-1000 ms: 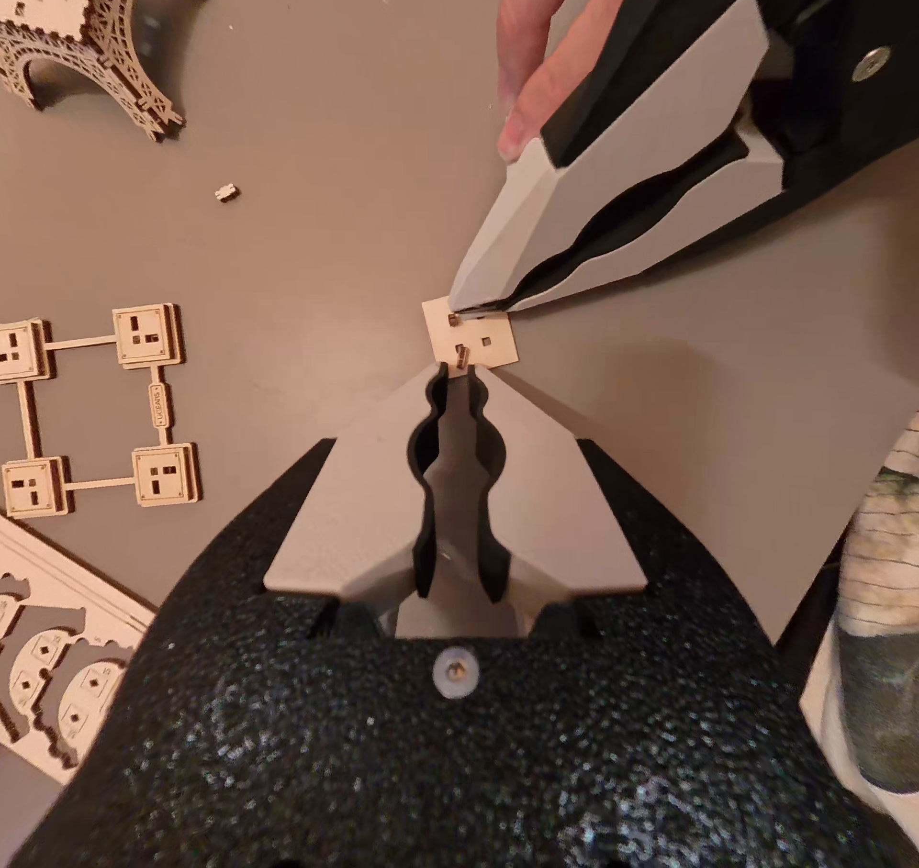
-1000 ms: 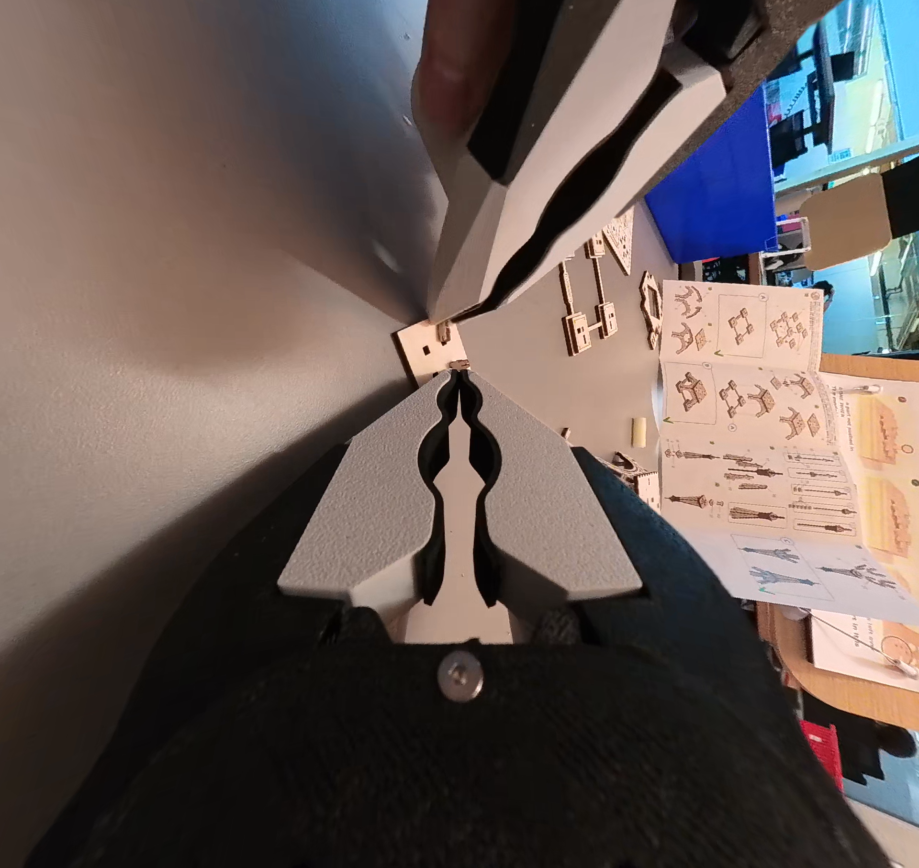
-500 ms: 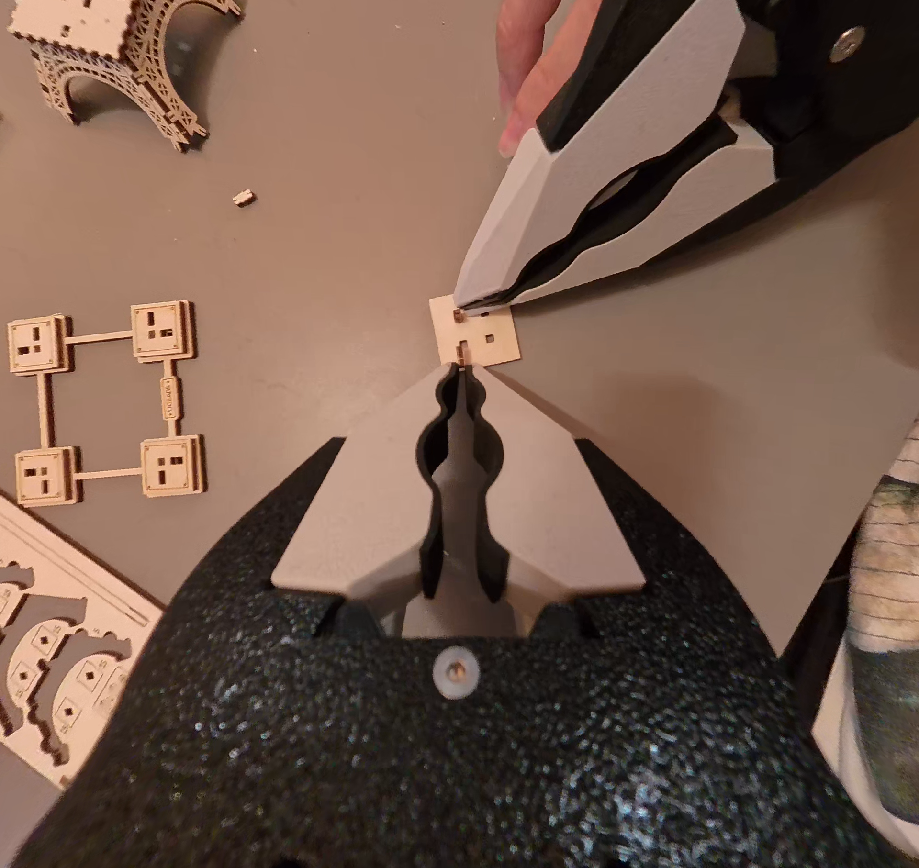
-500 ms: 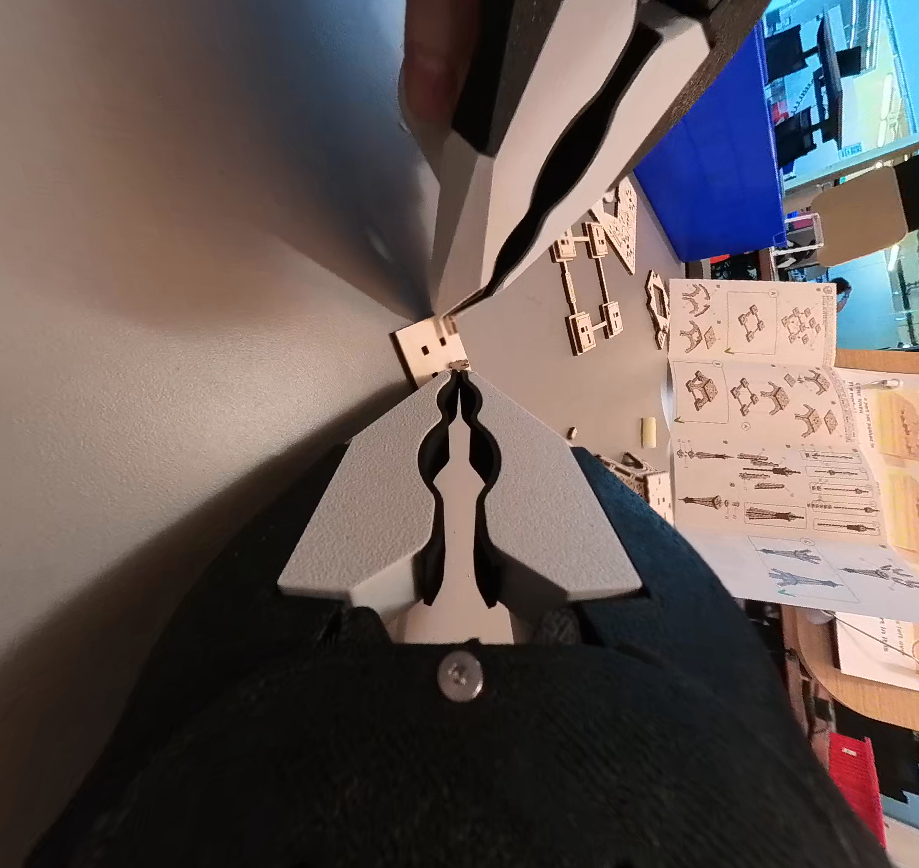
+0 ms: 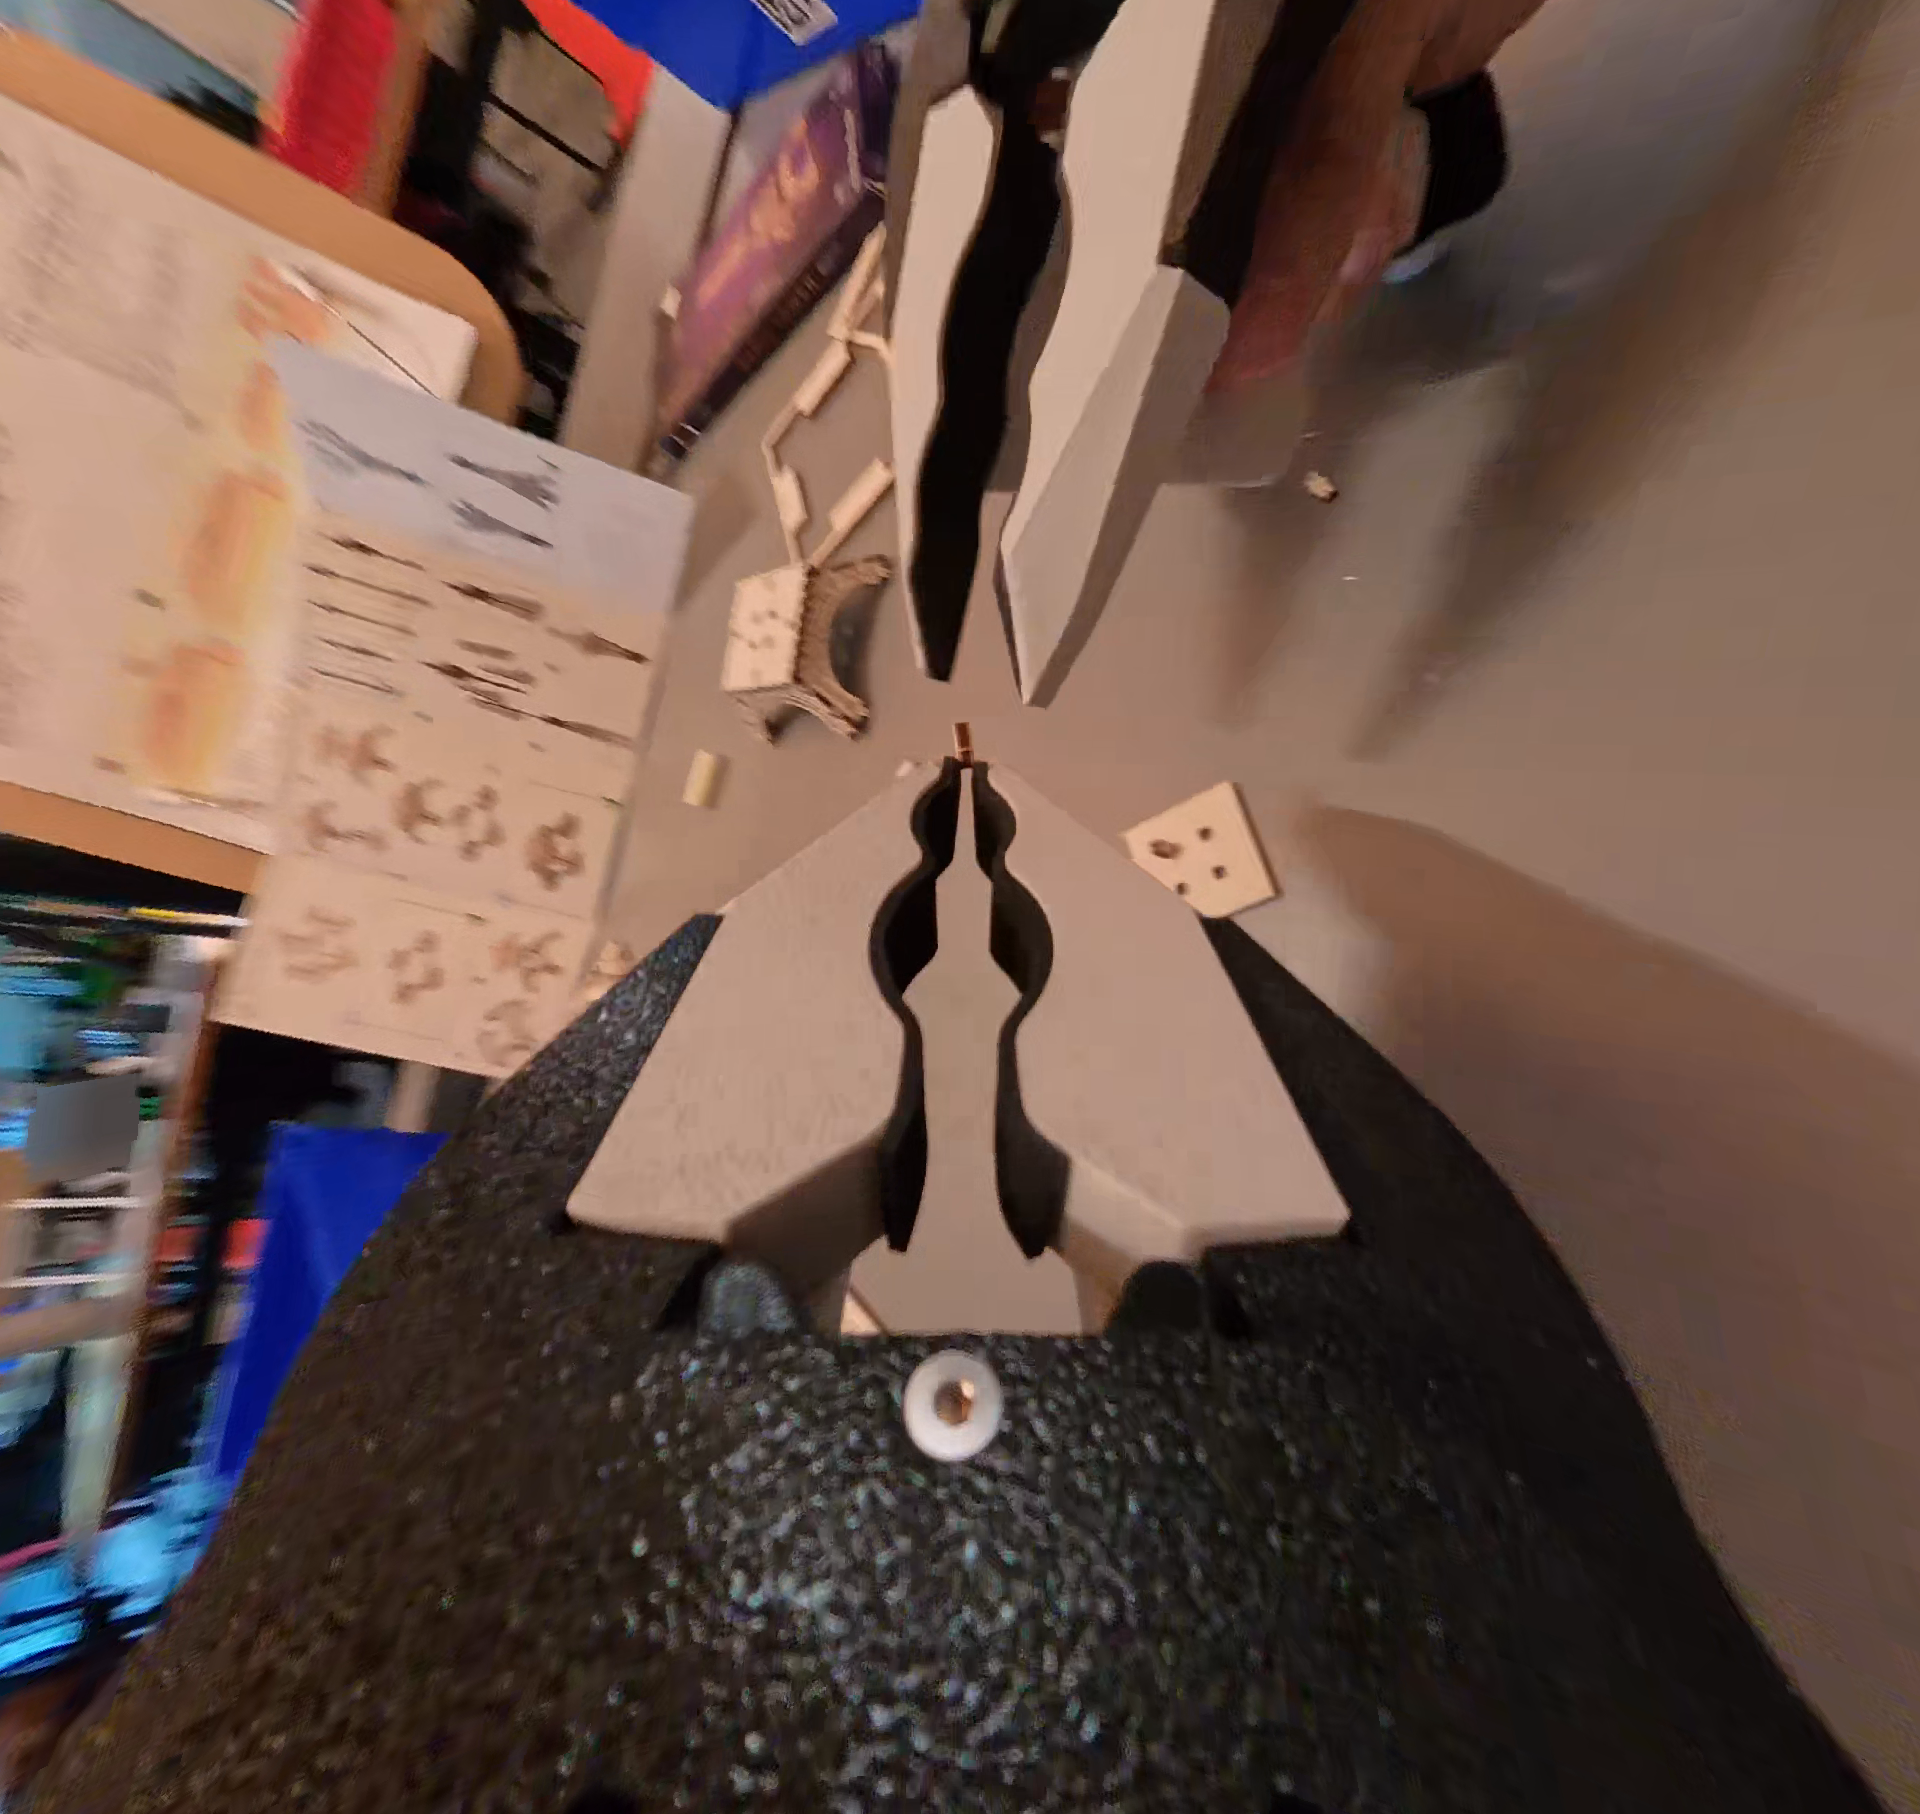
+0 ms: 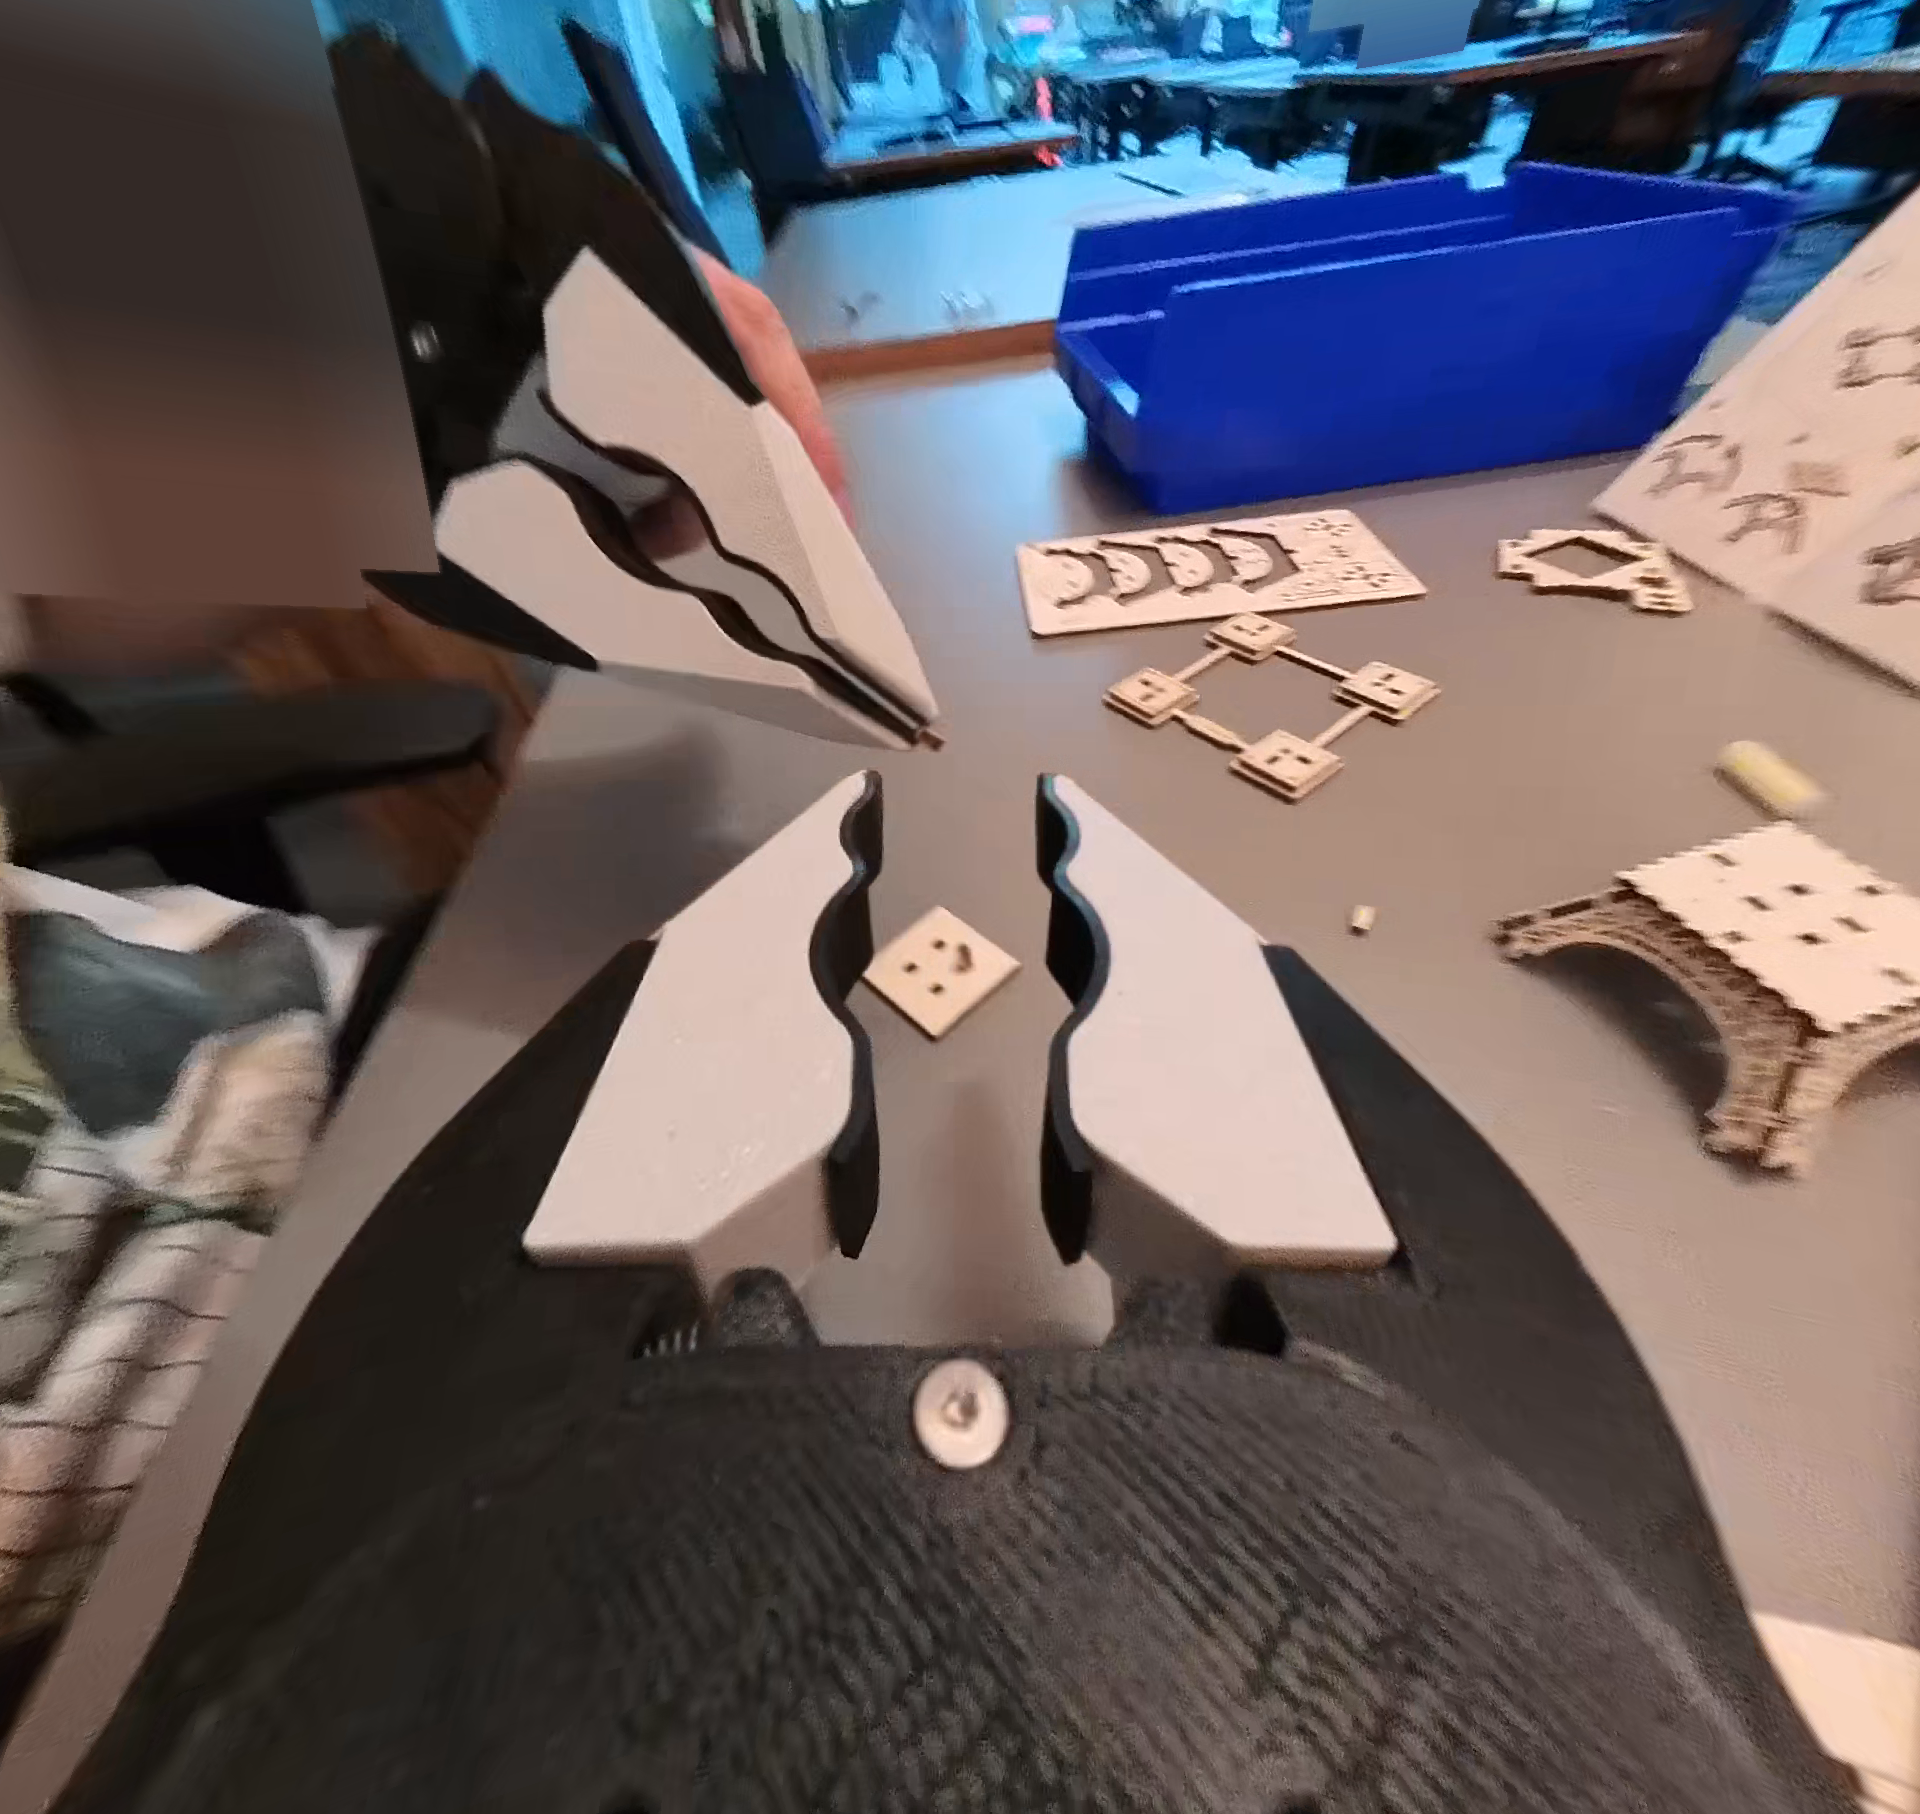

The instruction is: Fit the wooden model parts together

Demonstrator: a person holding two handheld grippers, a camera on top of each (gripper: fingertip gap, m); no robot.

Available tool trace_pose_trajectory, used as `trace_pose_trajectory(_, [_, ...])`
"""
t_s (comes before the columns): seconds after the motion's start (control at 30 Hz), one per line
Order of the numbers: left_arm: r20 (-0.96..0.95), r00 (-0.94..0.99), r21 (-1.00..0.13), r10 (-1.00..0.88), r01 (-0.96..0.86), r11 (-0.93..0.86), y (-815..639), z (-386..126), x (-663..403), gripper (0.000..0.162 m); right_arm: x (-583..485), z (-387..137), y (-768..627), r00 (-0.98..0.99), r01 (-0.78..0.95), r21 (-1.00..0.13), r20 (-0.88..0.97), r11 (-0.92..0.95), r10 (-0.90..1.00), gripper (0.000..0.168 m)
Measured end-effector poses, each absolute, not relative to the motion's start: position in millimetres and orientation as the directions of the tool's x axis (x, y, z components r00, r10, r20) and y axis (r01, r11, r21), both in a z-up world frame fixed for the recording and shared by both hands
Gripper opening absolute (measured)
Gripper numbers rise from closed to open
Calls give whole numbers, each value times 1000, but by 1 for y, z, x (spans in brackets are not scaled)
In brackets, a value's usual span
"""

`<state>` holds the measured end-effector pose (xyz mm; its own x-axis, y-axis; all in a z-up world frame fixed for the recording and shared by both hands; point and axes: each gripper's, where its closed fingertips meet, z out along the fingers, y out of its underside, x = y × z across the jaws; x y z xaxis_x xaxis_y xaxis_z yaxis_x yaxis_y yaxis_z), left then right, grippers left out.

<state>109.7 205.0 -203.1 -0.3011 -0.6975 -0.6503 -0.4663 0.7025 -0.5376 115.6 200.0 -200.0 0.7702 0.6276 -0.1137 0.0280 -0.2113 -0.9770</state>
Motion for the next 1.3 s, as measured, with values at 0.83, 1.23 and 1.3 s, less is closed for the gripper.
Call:
trace_pose_trajectory(0.83, [-898,-205,-332,-388,-263,906,189,-168,115,0,110,-165,189,607,-286,-936,-343,-205,717,1])
trace_pose_trajectory(1.23, [-647,-229,-740,-727,-37,671,169,-144,108,15,112,-140,171,165,-592,-700,-592,-400,789,1])
trace_pose_trajectory(1.3, [-549,-254,-826,-796,19,564,164,-135,107,14,111,-136,168,72,-618,-647,-612,-446,787,1])
